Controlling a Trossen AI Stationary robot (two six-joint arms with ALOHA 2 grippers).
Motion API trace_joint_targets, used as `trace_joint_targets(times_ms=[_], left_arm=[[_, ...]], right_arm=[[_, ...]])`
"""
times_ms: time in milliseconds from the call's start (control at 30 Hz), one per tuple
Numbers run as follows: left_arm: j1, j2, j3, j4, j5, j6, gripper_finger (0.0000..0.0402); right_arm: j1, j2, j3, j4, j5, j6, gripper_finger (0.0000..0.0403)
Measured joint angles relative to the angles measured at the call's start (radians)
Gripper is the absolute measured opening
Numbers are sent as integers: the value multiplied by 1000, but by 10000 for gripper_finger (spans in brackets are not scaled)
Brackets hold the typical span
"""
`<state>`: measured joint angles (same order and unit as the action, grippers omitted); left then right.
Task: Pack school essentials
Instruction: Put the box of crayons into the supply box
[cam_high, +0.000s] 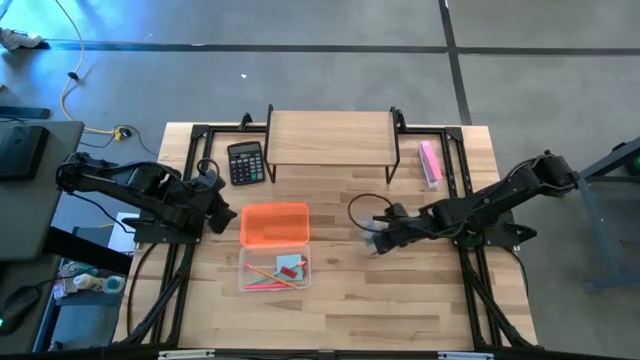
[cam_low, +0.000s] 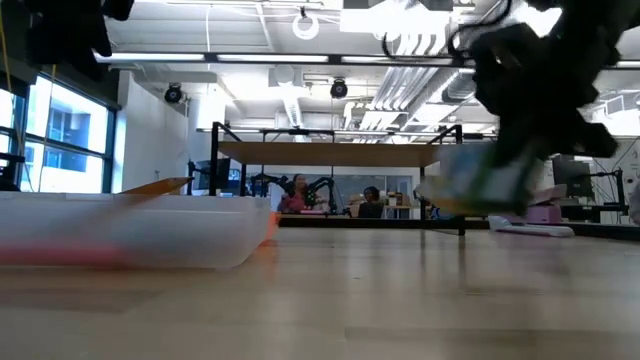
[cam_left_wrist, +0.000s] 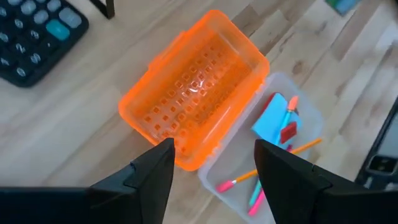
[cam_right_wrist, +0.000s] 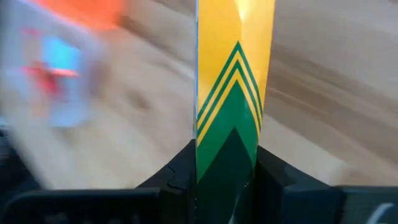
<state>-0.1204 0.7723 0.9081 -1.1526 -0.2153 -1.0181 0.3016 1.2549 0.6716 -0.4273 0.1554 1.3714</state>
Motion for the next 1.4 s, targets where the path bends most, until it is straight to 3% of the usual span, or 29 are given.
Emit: trace_joint_targets(times_ms=[200, 467, 633, 800, 967, 1233, 1400], left_arm=[[0, 0, 0, 103, 0, -62, 211], [0, 15, 0, 392, -64, -10, 211], [9, 52, 0, 538, -51, 60, 211], [10, 95, 0, 626, -7, 71, 211], [10, 132, 0, 669, 46, 69, 211], [10, 195, 0, 699, 47, 17, 211], [11, 218, 0, 746, 48, -63, 211]], right_arm=[[0, 0, 0, 292, 50, -64, 88], [-1, 0, 0, 623, 138, -125, 88], [-1, 0, 2, 793, 197, -170, 88], [-3, 1, 92, 802, 238, -279, 88], [-22, 1, 238, 657, 259, -443, 88], [-68, 27, 510, 89, 284, -723, 88], [-80, 86, 622, -96, 313, -941, 88]])
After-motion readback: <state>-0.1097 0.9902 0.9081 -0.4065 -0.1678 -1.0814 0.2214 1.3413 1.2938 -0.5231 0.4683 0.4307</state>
